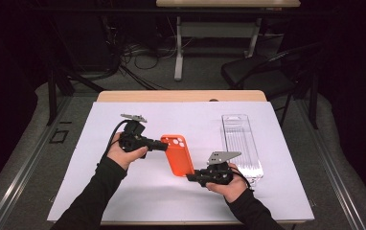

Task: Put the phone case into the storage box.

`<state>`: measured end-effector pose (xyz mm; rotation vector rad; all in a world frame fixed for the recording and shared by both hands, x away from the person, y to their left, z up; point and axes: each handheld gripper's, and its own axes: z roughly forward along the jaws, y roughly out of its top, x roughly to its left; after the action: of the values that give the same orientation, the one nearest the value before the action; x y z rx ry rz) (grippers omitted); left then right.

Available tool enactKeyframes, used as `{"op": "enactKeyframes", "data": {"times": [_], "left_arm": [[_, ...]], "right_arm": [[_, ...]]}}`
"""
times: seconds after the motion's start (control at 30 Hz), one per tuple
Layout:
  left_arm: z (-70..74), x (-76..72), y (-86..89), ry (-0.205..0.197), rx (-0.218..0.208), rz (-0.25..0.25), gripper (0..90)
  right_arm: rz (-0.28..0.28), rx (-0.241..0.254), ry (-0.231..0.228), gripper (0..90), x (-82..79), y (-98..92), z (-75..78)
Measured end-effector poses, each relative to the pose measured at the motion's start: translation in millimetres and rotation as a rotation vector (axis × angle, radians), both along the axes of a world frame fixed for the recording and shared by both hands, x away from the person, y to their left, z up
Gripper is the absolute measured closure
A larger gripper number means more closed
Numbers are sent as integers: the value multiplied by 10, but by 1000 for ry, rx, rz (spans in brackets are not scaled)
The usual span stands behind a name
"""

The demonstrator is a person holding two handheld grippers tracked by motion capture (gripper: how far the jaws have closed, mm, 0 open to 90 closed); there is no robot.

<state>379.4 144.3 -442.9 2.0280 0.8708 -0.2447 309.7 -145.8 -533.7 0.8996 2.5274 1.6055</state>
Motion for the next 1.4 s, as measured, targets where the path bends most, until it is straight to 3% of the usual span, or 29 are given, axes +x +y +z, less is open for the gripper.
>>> {"op": "enactKeyframes", "data": {"times": [0.43, 0.77, 0.97, 1.13, 1.4], "left_arm": [[-10, 16, 8, 8, 4, 3, 851], [-11, 21, 19, 8, 16, 10, 850], [-3, 19, 32, 27, 25, 23, 850], [-6, 29, 32, 43, 45, 47, 850], [14, 44, -3, 63, 95, 87, 850]], "right_arm": [[-8, 4, -7, 755, 4, 2, 4], [-22, -15, -37, 657, 0, 4, 4], [-35, -30, -52, 596, 8, -14, 9], [-37, -23, -70, 563, 0, -22, 33], [-43, -66, -137, 553, -16, -21, 110]]}}
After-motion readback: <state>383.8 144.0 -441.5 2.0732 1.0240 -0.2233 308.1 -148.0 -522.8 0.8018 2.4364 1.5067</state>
